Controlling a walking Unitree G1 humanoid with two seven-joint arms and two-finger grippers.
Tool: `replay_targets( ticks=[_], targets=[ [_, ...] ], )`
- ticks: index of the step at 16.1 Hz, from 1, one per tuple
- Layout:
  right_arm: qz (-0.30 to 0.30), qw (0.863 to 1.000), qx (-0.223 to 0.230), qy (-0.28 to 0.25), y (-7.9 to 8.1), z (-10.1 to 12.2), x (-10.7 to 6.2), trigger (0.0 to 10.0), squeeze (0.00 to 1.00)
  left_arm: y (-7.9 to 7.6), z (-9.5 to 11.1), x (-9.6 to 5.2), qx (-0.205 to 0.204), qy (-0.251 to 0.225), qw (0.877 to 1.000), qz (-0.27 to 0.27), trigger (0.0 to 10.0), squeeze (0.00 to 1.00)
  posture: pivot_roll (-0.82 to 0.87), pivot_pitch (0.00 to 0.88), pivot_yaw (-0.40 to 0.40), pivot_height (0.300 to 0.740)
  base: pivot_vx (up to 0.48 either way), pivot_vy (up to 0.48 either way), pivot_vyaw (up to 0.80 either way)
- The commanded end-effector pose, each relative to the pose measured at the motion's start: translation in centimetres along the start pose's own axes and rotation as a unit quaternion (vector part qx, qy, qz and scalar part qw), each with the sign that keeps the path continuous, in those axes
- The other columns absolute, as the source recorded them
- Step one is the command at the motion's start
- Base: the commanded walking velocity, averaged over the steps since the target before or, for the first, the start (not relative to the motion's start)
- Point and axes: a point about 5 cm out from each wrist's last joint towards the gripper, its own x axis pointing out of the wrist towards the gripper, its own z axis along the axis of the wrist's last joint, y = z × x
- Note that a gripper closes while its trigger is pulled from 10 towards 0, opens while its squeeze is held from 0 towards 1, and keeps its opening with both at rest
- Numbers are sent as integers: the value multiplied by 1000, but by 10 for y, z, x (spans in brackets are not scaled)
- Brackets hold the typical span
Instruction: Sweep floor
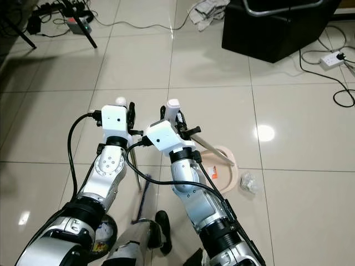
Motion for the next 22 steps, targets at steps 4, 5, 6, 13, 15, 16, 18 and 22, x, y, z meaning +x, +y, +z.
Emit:
replay_targets(
  ticks=[4, 5, 6, 13, 15, 16, 18, 22],
  targets=[
    [3, 996, 81, 27, 23, 5, -10, 10000, 0, 11, -1, 9, -70, 25, 994, 75, 10000, 0, -36, 372, 200, 740, 0, 0, 0],
    [-5, 996, 81, 36, 23, 3, -11, 10000, 0, 4, 4, 12, -98, 17, 993, 66, 10000, 0, -37, 373, 198, 740, 0, 0, 0],
    [-15, 995, 86, 52, 21, -2, -12, 10000, 0, -2, 10, 15, -128, 9, 990, 61, 10000, 0, -37, 373, 198, 740, 0, 0, 0],
    [-34, 992, 95, 82, 10, -19, -13, 10000, 0, -22, 44, 29, -210, -48, 976, -41, 10000, 0, -30, 335, 192, 740, 0, 0, 0],
    [-37, 991, 91, 86, 5, -24, -11, 10000, 0, -20, 50, 26, -206, -64, 972, -92, 10000, 0, -25, 316, 190, 740, 0, 0, 0],
    [-42, 991, 89, 87, 1, -26, -10, 10000, 0, -17, 50, 21, -193, -66, 970, -129, 10000, 0, -22, 305, 189, 740, 0, 0, 0],
    [-52, 991, 90, 87, -10, -31, -6, 10000, 0, -7, 52, 15, -161, -80, 965, -193, 10000, 0, -23, 265, 179, 740, 0, 0, 0],
    [-74, 985, 121, 96, -32, -42, -8, 10000, 0, 39, 65, 28, -131, -98, 972, -168, 10000, 0, -36, 176, 159, 740, 0, 0, 0]
  ],
)
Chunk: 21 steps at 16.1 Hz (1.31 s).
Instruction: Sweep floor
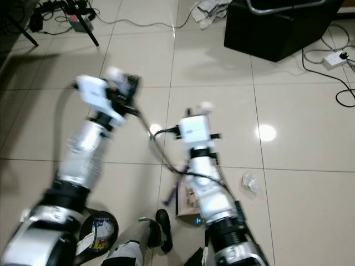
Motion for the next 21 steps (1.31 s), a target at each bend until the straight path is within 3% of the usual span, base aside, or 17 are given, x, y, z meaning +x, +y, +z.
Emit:
replay_targets(
  ticks=[1, 2, 6, 8, 11, 14, 17, 21],
  targets=[
    [3, 1000, 6, 10, -1, -5, -6, 10000, 0, 12, 13, 3, -5, -20, 1000, 11, 10000, 0, -39, 159, 156, 740, 0, 0, 0],
    [-4, 1000, 14, 13, -7, -6, -6, 10000, 0, 22, 17, 3, -3, -17, 1000, 25, 10000, 0, -46, 133, 152, 740, 0, 0, 0],
    [-13, 999, 43, 15, -18, -2, -2, 10000, 0, 37, 5, -4, 16, 42, 998, 52, 10000, 0, -69, 60, 149, 740, 0, 0, 0],
    [-21, 996, 83, 8, -31, 16, 6, 10000, 0, 40, -19, -25, 76, 112, 989, 64, 10000, 0, -93, 18, 147, 740, 0, 0, 0],
    [-21, 994, 110, 10, -43, 33, 11, 10000, 0, 40, -26, -44, 96, 120, 985, 84, 10000, 0, -99, 0, 122, 740, 0, 0, 0],
    [-24, 990, 142, 3, -56, 58, 12, 10000, 0, 40, -27, -79, 137, 121, 974, 137, 10000, 0, -109, 0, 82, 740, 0, -91, 0],
    [-22, 986, 165, -4, -61, 72, 16, 10000, 0, 34, -27, -96, 166, 127, 968, 139, 10000, 0, -92, 0, 40, 740, 0, -429, 0],
    [-6, 983, 182, -6, -63, 86, 22, 10000, 0, 32, -19, -105, 182, 131, 964, 141, 10000, 0, -76, 0, 36, 740, 0, -451, 0]
  ],
)
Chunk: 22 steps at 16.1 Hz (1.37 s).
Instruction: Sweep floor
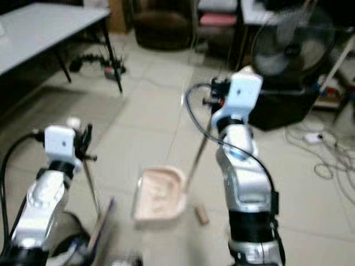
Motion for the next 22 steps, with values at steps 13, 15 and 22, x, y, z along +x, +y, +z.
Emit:
replay_targets(
  ticks=[13, 15, 22],
  targets=[
    [11, 1000, 23, -14, 0, 29, 4, 10000, 0, -11, 0, -9, -4, 42, 999, -22, 10000, 0, -77, 0, 75, 740, 0, -382, 0],
    [30, 999, 12, -17, 7, 34, 7, 10000, 0, -13, -2, -12, 15, 40, 999, -27, 10000, 0, -77, 0, 74, 740, 0, 0, 800],
    [40, 997, 61, -36, 21, 48, 21, 10000, 0, -15, -10, -18, 29, 52, 998, -25, 10000, 0, -68, 0, 70, 740, 0, 0, 800]
  ],
)
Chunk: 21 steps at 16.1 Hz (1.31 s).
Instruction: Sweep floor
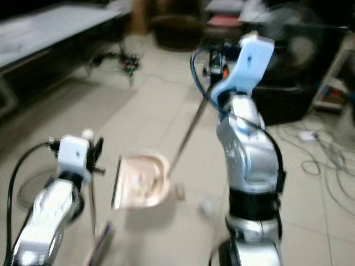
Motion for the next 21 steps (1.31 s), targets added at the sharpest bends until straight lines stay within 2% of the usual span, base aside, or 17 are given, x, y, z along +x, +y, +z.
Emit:
replay_targets(
  ticks=[1, 5, 11, 21],
  targets=[
    [9, 1000, 10, -20, 6, 9, 4, 10000, 0, 4, 5, 2, 9, -15, 1000, 8, 10000, 0, -67, 0, 70, 740, 0, 0, 800],
    [8, 1000, 17, -20, 8, 9, 4, 10000, 0, 2, 10, 4, 15, -24, 1000, 4, 10000, 0, -65, 0, 70, 740, 0, 0, 800],
    [-1, 999, 22, -30, 7, 12, 6, 10000, 0, -1, 12, 5, 16, -34, 999, 1, 10000, 0, -66, 0, 77, 740, 387, 0, 790],
    [35, 998, 19, -40, 20, 19, 16, 10000, 0, 4, 8, -1, 15, -27, 999, 15, 10000, 0, -44, 0, 57, 740, 425, 0, 54]
  ],
)
